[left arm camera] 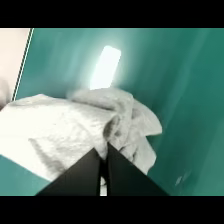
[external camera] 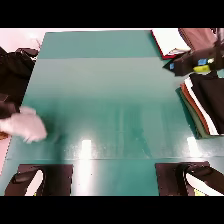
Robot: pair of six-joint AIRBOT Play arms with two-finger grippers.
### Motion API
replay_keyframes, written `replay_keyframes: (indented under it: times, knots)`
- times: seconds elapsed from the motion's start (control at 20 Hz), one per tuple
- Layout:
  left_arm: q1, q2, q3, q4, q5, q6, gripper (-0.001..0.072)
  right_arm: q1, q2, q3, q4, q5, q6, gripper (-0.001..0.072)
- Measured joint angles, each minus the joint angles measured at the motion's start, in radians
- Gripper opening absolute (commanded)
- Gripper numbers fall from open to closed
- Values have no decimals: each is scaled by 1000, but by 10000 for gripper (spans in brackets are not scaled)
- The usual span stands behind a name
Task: Fold the shirts.
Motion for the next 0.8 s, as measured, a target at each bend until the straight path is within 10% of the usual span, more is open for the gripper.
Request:
replay_keyframes:
  times: [0.7,0.8]
  knots:
    - [-756,-495,618,-189,219,-40,36,-288,-3,344,7,-11,2,18]
    - [-833,-605,633,-194,253,-28,446,-303,-13,349,9,-1,2,18]
